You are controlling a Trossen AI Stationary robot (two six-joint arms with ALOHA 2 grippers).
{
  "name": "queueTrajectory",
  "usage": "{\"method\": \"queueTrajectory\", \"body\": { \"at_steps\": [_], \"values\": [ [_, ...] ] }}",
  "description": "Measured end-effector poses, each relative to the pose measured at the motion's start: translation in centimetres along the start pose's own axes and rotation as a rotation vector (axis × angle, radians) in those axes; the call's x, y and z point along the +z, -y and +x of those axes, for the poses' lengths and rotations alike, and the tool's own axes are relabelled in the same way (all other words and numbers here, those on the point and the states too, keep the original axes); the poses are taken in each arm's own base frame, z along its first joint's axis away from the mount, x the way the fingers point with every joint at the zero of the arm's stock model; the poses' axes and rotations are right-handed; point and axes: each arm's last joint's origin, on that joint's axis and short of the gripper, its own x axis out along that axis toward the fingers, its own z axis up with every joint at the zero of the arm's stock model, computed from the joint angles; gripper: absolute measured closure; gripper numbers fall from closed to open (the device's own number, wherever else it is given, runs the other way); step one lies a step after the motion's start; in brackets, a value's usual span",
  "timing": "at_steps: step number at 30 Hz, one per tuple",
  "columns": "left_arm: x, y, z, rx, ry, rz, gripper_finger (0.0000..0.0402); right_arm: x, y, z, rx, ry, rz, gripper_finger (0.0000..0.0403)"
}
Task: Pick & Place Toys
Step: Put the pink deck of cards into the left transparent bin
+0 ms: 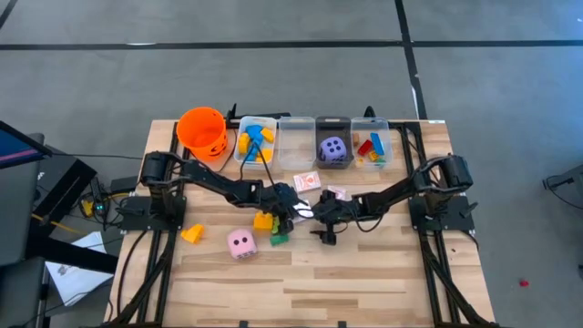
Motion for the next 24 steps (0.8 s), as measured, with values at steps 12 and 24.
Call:
{"method": "queueTrajectory", "body": {
  "at_steps": [12, 24],
  "values": [
    [0.28, -1.01, 0.05, 0.042, 0.016, -0.016, 0.0400, 0.00, -1.06, -0.08, 0.074, 0.002, -0.011, 0.0010],
    [0.25, -0.97, 0.05, 0.035, 0.012, -0.016, 0.0400, -0.35, -0.39, -0.07, -0.024, -0.040, 0.040, 0.0010]
  ]
}}
